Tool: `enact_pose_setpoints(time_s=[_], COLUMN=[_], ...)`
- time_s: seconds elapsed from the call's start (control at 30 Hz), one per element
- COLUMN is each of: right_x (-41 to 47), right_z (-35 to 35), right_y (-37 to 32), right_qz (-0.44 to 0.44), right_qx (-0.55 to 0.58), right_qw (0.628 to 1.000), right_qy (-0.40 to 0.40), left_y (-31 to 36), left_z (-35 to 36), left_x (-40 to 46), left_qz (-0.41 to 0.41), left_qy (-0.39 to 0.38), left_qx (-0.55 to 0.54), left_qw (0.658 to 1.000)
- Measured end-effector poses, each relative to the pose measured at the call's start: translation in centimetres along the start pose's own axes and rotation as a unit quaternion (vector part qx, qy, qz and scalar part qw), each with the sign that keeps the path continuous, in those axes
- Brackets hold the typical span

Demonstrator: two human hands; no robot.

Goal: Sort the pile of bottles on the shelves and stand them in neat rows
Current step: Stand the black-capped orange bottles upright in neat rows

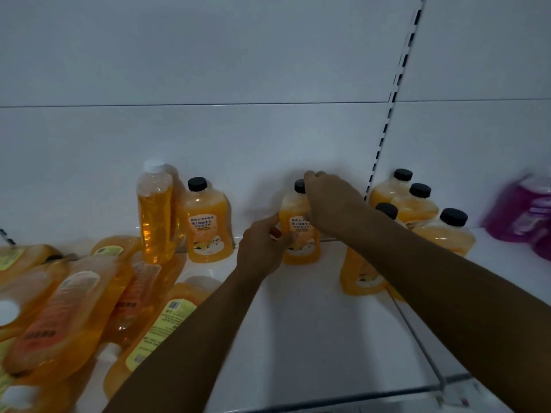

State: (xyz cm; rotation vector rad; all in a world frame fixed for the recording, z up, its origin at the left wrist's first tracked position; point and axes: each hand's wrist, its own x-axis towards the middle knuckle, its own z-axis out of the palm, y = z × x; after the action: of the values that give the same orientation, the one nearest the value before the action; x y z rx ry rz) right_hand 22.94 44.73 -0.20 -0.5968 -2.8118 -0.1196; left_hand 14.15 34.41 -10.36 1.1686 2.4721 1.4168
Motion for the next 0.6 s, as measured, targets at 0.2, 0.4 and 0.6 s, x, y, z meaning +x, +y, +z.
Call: enact_pose_setpoints(time_s=[0.2, 0.4, 0.6], right_x=[1.0, 0.5, 0.6], right_z=[0.7, 0.4, -0.9], right_y=[0.9, 0.2, -6.6], right_qz=[0.026, 0.011, -0.083], right_qx=[-0.024, -0.054, 0.095], right_qw=[0.999, 0.998, 0.976], right_qy=[-0.002, 0.027, 0.177], left_y=[0.9, 0.8, 0.4], left_z=[1.1, -0.5, -8.3], left_x=[1.2, 0.2, -3.0], left_qz=[-0.026, -0.031, -0.025], left_qy=[0.005, -0.014, 0.057], left_qx=[0.022, 0.042, 0.113], left_qw=[0.999, 0.999, 0.992])
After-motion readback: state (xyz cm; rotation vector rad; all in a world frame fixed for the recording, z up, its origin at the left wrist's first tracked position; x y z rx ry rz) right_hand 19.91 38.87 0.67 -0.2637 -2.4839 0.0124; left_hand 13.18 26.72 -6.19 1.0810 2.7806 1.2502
